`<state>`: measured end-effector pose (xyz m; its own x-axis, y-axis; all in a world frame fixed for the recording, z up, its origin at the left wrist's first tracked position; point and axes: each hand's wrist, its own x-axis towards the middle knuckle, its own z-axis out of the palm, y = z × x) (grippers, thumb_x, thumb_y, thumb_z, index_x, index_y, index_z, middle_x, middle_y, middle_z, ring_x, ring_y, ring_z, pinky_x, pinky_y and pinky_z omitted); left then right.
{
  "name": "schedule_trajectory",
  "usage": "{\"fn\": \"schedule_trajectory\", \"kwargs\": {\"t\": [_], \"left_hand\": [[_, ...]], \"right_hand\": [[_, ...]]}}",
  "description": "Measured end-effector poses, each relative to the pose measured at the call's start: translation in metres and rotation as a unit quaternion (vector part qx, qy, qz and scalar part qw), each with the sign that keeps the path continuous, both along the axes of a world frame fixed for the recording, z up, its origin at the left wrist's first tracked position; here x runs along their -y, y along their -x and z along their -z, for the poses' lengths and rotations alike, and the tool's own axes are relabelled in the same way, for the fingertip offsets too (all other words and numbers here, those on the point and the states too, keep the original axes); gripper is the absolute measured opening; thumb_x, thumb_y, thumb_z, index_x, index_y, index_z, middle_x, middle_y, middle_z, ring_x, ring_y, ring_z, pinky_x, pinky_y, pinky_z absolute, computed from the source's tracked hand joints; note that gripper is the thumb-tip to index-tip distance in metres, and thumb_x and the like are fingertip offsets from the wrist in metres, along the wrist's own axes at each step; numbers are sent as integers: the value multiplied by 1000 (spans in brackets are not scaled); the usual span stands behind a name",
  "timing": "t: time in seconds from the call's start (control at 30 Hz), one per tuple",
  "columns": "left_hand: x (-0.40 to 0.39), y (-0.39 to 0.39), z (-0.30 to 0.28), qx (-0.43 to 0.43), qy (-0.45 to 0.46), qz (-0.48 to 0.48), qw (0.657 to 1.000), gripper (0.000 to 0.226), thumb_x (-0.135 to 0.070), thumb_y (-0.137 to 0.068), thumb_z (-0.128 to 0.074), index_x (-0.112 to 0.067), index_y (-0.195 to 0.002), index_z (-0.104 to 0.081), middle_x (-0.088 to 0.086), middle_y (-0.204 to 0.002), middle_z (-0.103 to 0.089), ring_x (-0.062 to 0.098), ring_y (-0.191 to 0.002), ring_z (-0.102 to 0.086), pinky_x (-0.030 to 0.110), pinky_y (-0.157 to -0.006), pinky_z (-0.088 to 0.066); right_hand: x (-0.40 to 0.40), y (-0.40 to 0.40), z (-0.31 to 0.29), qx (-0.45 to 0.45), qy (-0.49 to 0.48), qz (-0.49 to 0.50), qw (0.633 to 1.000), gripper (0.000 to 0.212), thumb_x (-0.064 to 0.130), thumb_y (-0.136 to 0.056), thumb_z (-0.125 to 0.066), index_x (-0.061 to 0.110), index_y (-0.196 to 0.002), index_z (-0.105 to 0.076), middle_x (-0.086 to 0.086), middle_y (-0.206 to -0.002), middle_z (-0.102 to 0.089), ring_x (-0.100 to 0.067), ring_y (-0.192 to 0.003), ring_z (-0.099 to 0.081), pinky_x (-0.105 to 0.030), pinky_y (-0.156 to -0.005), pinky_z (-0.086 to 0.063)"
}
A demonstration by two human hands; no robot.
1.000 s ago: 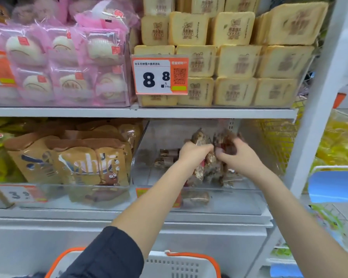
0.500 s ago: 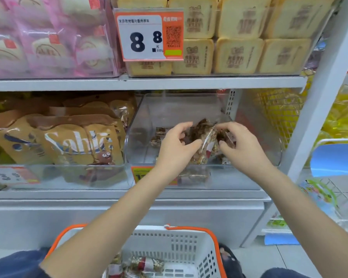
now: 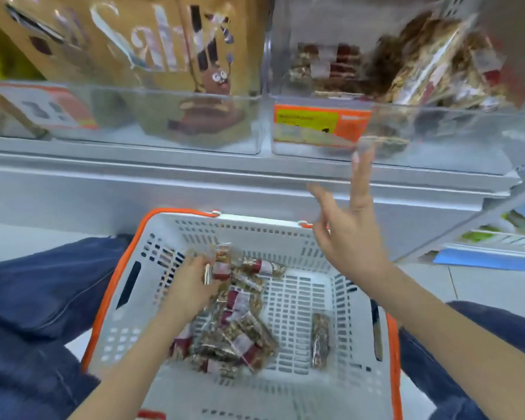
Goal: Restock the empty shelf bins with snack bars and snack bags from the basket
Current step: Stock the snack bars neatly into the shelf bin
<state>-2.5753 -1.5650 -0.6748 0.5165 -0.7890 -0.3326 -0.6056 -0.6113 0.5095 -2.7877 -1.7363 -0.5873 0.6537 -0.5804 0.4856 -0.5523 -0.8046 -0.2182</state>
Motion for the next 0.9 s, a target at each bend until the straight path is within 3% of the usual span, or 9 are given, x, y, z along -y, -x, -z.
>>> {"fn": "schedule_trajectory", "kwargs": {"t": [0.1,0.17,0.23,0.33,0.47,0.53,0.63,0.77,0.9], "left_hand": [[-43,-14,50,54,-113,-51,991,61,-28,-80,-71,-6,-131,-44,17,-130,-47,34,-114,-48,40,-88,-45],[-59,-20,72,67,-148,-74,984,70,-31,-79,-72,-8,-135,-37,17,-132,-44,35,-121,-42,44,-96,-42],[-67,-25,88,50,-182,-96,977,73,-32,-77,-74,-9,-135,-35,18,-134,-40,37,-124,-39,47,-99,-40],[-66,-25,101,8,-195,-129,972,87,-39,-76,-74,-5,-139,-26,23,-141,-32,41,-130,-34,50,-103,-37],[-53,-14,106,65,-241,-114,962,108,-58,-78,-66,0,-146,-6,30,-147,-19,42,-137,-20,44,-113,-21],[-51,-12,108,63,-229,-132,962,111,-59,-74,-68,-3,-146,-6,30,-146,-19,43,-137,-19,46,-112,-20],[-52,-20,118,50,-199,-147,968,114,-56,-69,-74,-1,-146,-11,26,-144,-27,39,-134,-24,46,-111,-23],[-47,-29,128,42,-201,-125,971,106,-52,-68,-77,0,-141,-20,24,-138,-33,38,-128,-28,44,-108,-25],[-45,-27,131,52,-217,-111,968,98,-36,-66,-84,-8,-135,-22,23,-136,-29,37,-124,-26,45,-99,-35]], "right_hand": [[-32,-15,55,-71,-39,-5,997,70,-4,-76,-63,19,-137,-39,-26,-153,-13,-44,-142,-13,-59,-106,-31],[-45,-26,80,-69,-90,12,993,64,-1,-79,-62,19,-137,-41,-20,-154,-18,-38,-142,-16,-55,-107,-30],[-54,-32,105,-90,-221,47,970,57,6,-86,-58,18,-139,-40,-12,-157,-18,-31,-144,-20,-49,-110,-34],[-77,-30,154,-192,-430,72,879,75,27,-89,-61,22,-150,-17,-4,-160,-4,-26,-144,-20,-43,-108,-37],[-115,-39,203,-252,-573,75,776,104,49,-80,-69,32,-150,5,-2,-159,15,-30,-146,-12,-44,-112,-31],[-135,-47,217,-278,-584,50,761,115,57,-74,-71,31,-149,12,0,-158,18,-27,-147,-6,-45,-113,-27],[-159,-56,227,-312,-552,59,771,122,54,-72,-74,32,-147,18,-1,-157,19,-30,-145,-10,-49,-110,-31],[-176,-62,226,-349,-520,137,768,120,46,-76,-73,30,-146,23,-7,-156,-1,-33,-139,-22,-49,-109,-30],[-176,-63,229,-347,-524,148,764,120,46,-74,-75,30,-147,21,-8,-154,-9,-34,-135,-29,-49,-105,-35]]}}
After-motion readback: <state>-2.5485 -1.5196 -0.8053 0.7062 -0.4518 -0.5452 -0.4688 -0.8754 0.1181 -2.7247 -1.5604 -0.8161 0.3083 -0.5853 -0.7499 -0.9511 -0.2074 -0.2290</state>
